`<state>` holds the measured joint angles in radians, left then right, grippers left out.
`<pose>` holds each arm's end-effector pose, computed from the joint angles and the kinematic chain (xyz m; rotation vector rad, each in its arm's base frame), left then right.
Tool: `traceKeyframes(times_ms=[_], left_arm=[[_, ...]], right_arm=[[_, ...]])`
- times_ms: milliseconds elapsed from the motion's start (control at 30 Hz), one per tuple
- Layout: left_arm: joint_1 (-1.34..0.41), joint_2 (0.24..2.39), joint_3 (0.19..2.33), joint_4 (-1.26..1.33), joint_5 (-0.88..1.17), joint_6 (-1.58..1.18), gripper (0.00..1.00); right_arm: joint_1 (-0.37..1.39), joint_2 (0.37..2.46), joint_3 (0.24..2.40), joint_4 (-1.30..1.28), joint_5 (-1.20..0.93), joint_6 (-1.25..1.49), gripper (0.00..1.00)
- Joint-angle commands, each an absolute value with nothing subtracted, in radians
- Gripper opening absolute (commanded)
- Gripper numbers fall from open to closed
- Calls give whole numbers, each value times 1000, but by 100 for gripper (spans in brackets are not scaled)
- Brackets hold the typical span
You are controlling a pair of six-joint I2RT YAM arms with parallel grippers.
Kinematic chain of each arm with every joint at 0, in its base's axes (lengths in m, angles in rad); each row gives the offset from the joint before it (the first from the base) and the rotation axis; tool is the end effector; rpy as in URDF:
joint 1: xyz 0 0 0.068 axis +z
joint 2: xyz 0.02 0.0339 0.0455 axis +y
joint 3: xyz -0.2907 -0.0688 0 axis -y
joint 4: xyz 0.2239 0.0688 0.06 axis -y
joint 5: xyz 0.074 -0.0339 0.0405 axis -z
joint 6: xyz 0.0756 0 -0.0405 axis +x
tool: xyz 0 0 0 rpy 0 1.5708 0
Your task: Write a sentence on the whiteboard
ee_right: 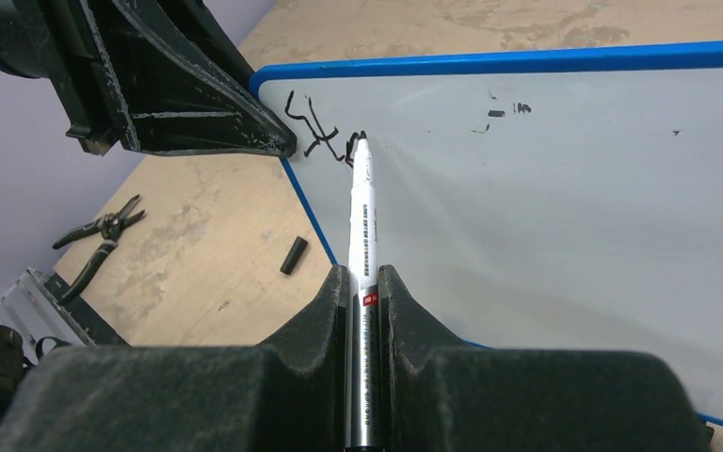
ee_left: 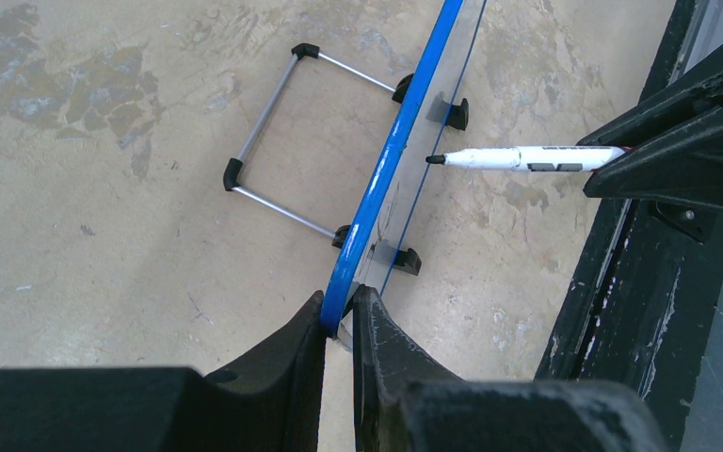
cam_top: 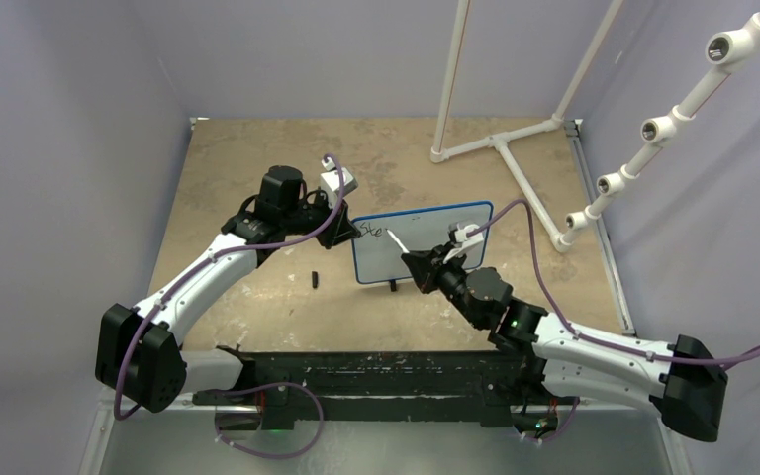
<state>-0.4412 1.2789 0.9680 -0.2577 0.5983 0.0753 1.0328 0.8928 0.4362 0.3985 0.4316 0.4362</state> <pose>0.2376 -0.1593 0.3071 0.8860 1.9545 -0.8525 0.1335 0.1620 0.2868 -0.1583 1.6731 0.7730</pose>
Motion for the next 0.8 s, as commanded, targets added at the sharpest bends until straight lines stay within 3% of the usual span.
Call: traceKeyframes(times_ms=[0, 767], left_arm=[[-440, 1259, 960, -256, 564, 116, 0], [-440, 1255, 962, -256, 570, 117, 0]], right_arm=[[1029, 915, 474, 453, 458, 411, 0], [1029, 978, 434, 399, 450, 487, 0]])
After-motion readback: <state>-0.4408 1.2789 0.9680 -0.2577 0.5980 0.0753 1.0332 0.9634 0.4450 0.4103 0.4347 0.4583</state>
